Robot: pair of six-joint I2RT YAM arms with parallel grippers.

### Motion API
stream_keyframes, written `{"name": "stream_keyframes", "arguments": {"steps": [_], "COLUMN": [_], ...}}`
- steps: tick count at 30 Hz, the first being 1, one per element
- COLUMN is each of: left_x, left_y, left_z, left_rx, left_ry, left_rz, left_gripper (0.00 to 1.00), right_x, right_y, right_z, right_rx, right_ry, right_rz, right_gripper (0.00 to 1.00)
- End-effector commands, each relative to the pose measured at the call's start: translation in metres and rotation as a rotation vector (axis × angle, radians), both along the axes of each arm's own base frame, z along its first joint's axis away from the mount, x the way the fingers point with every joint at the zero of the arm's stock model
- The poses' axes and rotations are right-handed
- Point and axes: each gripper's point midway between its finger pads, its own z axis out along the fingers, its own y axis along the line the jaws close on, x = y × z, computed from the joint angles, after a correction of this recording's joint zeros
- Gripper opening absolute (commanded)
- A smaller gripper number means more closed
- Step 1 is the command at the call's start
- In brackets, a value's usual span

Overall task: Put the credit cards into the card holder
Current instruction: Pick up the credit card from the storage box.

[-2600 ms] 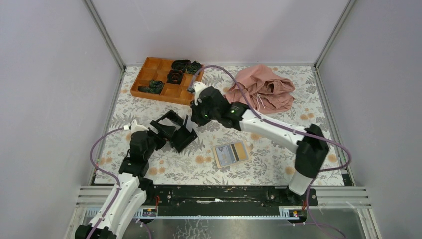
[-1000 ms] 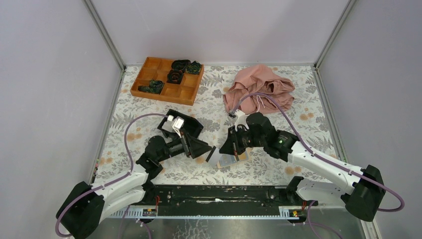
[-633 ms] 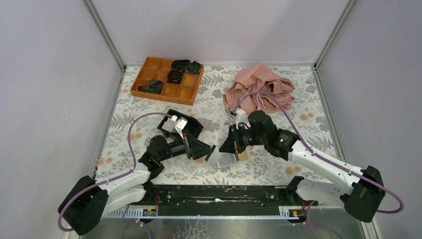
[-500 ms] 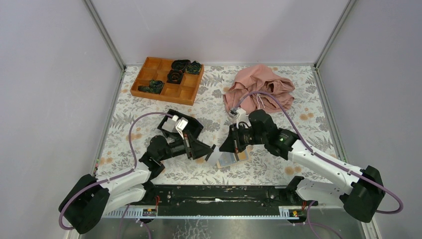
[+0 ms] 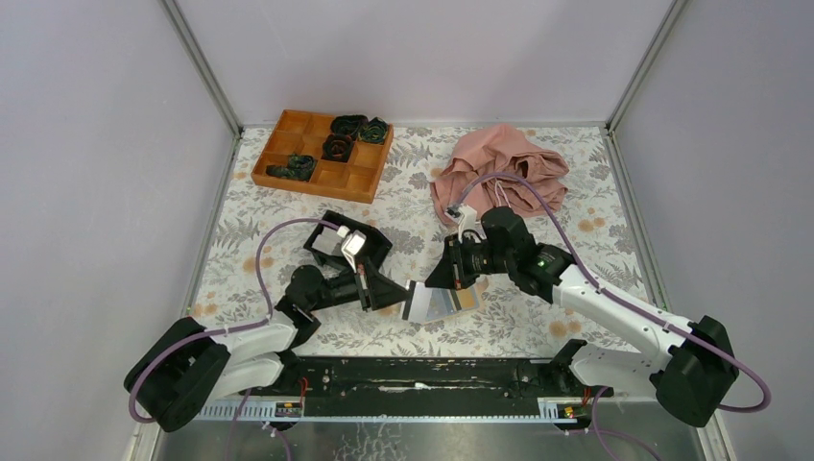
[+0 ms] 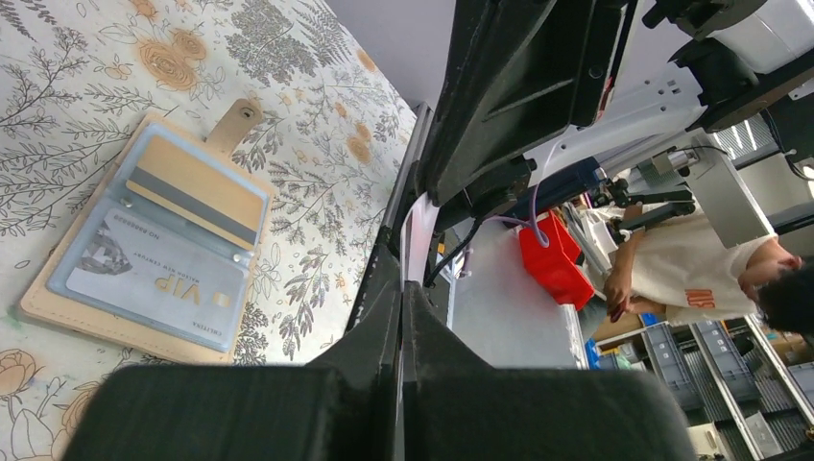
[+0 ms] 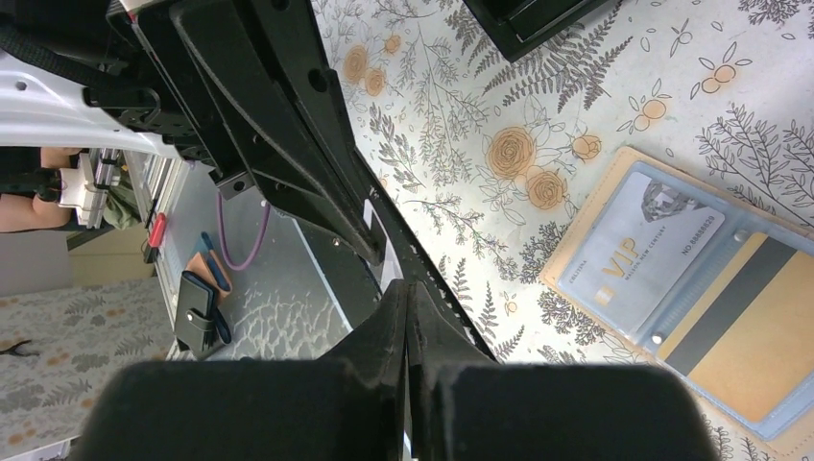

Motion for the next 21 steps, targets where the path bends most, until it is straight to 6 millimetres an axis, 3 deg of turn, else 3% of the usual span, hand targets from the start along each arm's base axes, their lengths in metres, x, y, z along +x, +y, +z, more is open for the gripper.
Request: {"name": "stream_keyframes", "arguments": {"steps": [1,9,14,21], "left_x": [0.000,0.012,0.024,0.032], "left_y": [0.001,0.007,0.015,0.019], "left_z": [0.011,-0.013,-0.025,-0.042], "left_rx": [-0.063,-0.039,-0.013,0.054], "left_ry": [-0.030,0.053,0.095,0.124], "left_rz": [0.020,0.158,0.270,0.369], "left_gripper": [0.00,0.00,0.00,0.00], "right_x": [0.004,0.010,0.016,0.032], "right_y": [0.007,0.006,0.002,-0.010], "right_z": [0.017,0.013,0.013,0.010], "right_rx": [0.064,0.061,0.056,0.020], "right_ry": [-0.026,-0.020,-0.031,-0.075], "right_rz": [0.012,-0.017,-0.052,-0.165], "right_gripper": [0.00,0.18,0.44,0.50]}}
